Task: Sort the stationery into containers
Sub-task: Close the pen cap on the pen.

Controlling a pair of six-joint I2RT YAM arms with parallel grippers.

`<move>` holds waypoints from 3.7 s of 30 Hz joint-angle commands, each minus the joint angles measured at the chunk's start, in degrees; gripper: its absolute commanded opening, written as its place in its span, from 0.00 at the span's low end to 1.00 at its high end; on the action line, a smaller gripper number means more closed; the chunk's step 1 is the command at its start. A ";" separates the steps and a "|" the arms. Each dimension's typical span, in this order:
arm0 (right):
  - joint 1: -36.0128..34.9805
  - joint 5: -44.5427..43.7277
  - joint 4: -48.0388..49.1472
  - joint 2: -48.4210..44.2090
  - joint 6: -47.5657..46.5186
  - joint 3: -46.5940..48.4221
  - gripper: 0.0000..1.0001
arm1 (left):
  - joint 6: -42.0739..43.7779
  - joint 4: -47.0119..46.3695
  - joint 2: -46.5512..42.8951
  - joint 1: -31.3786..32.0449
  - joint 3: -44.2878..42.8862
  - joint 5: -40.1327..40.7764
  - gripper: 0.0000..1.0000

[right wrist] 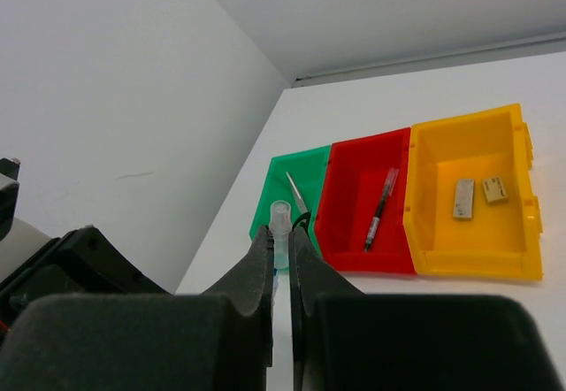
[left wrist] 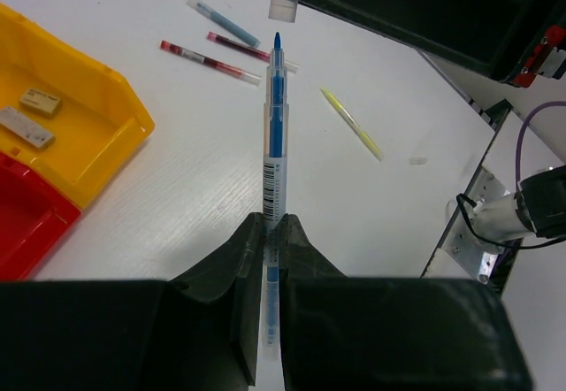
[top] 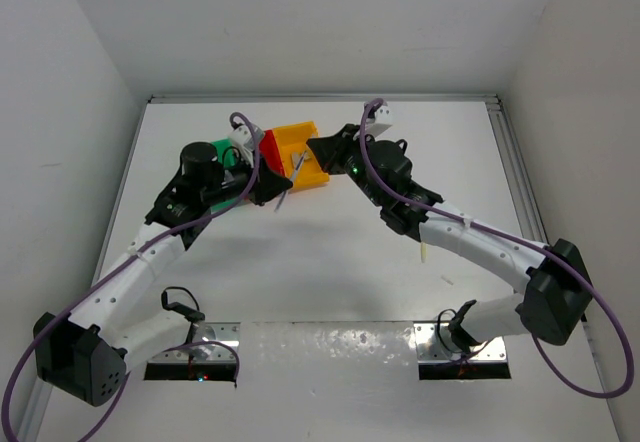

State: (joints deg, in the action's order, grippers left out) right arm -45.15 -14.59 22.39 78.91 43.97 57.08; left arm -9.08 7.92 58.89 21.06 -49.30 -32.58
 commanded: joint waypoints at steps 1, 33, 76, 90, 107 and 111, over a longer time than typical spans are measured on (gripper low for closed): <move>0.15 -0.79 2.57 -0.43 -0.55 -0.04 0.00 | -0.41 -3.00 -0.45 0.65 -2.91 0.84 0.00; 0.32 0.18 3.97 1.42 -2.57 2.43 0.00 | -1.47 -2.47 -0.09 1.79 -2.73 3.22 0.00; 0.85 0.27 5.20 -0.25 0.77 0.84 0.00 | -1.73 -2.04 -0.97 1.53 -2.03 4.19 0.00; -0.21 1.76 10.39 1.24 3.94 0.14 0.00 | 3.37 0.34 -2.82 2.93 -1.94 5.77 0.00; -2.49 1.67 9.86 -3.84 -7.39 0.05 0.00 | 5.04 -10.37 -10.63 3.02 3.50 7.98 0.00; -3.28 2.90 9.16 -6.93 -14.67 1.19 0.00 | 6.88 -17.83 -12.57 3.11 8.33 5.08 0.00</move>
State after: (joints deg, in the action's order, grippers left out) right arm -47.64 -12.93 28.88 75.92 37.06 56.05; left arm -4.12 -1.04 47.62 23.33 -43.33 -25.30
